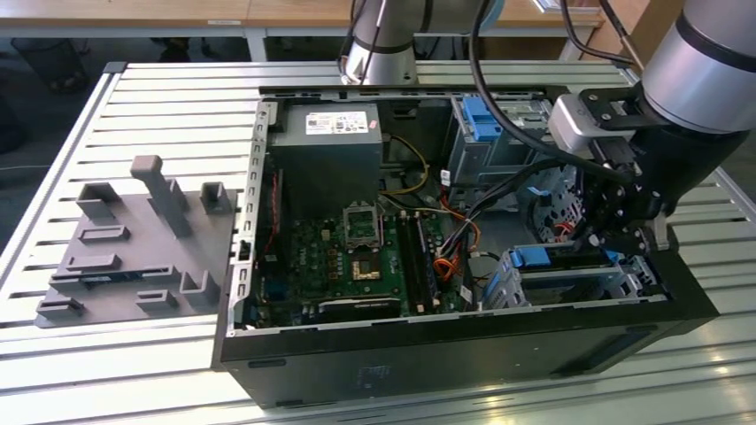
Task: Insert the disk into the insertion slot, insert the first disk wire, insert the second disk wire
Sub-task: 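Insert the first disk wire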
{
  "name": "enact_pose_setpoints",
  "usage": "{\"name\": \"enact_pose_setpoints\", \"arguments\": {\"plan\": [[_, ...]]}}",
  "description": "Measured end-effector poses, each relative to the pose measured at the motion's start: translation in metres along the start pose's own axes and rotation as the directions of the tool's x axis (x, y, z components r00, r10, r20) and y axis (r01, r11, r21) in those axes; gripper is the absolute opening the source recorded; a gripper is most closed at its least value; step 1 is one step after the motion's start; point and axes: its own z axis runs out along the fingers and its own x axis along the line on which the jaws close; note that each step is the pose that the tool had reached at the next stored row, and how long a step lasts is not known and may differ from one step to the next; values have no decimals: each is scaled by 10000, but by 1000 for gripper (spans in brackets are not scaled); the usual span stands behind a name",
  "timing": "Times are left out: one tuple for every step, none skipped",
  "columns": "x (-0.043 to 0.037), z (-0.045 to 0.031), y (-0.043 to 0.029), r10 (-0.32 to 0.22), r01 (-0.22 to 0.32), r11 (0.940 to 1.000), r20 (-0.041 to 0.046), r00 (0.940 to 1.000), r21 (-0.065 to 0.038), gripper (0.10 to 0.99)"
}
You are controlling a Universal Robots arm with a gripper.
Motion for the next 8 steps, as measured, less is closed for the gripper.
{"name": "enact_pose_setpoints", "arguments": {"plan": [[0,4,0,0,0,10000,0,10000,0,173],[0,8,0,0,0,10000,0,10000,1,173],[1,10,0,0,0,10000,-3,10000,1,173],[1,15,1,0,0,10000,0,10000,1,173],[1,19,1,0,0,10000,-1,10000,0,173],[1,24,1,0,0,10000,0,10000,0,173],[1,30,1,0,0,10000,0,10000,0,173],[1,36,2,0,0,10000,0,10000,0,173]]}}
